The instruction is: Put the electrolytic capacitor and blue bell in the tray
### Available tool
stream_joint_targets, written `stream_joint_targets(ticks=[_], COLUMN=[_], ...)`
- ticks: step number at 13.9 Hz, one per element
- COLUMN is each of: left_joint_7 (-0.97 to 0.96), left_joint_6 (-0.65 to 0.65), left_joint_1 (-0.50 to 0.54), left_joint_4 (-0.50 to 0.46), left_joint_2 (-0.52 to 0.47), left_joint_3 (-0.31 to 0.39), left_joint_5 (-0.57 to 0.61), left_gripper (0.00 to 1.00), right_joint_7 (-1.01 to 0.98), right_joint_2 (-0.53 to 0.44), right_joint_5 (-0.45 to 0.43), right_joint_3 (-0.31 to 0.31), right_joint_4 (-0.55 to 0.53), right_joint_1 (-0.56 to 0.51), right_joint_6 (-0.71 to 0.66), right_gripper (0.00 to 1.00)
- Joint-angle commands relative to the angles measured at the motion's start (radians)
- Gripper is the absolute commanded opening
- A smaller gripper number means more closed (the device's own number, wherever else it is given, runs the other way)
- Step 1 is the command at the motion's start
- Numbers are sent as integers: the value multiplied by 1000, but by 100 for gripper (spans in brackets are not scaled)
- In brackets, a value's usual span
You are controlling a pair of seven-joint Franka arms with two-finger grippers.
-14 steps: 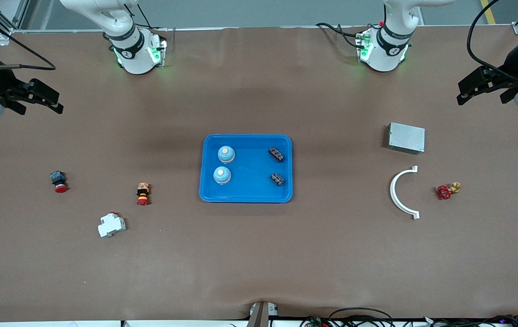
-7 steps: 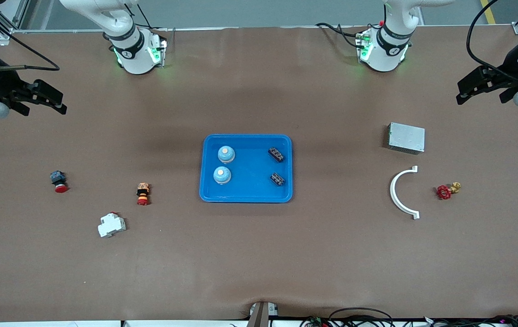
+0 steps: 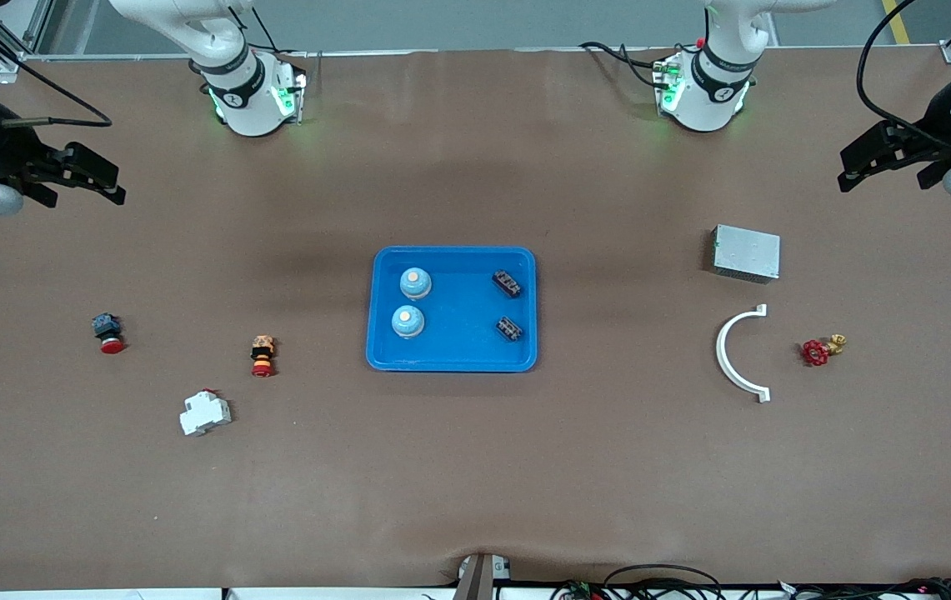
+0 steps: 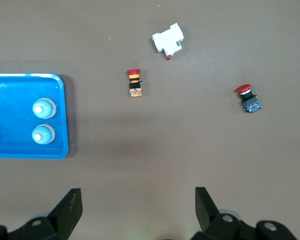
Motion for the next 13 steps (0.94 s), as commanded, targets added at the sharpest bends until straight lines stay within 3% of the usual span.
stream_joint_targets(ticks=[1,5,13], left_joint_7=[5,6,5], left_joint_6=[-18,-18,-19], left_joint_1=[3,5,5], left_joint_4=[19,28,28], left_joint_2=[-1,-1,-1], left_joint_3=[-1,0,0], left_joint_5=[-26,-26,-24], left_gripper=[100,100,100], right_joint_7=[9,7,10], right_joint_2=[-1,-1,0], right_joint_5=[-12,-68,-66], right_joint_3=[-5,-7,-8], right_joint_4=[24,28,36], right_joint_1=[1,-5,-5], right_joint_6=[-18,-19,-12], right_gripper=[100,100,100])
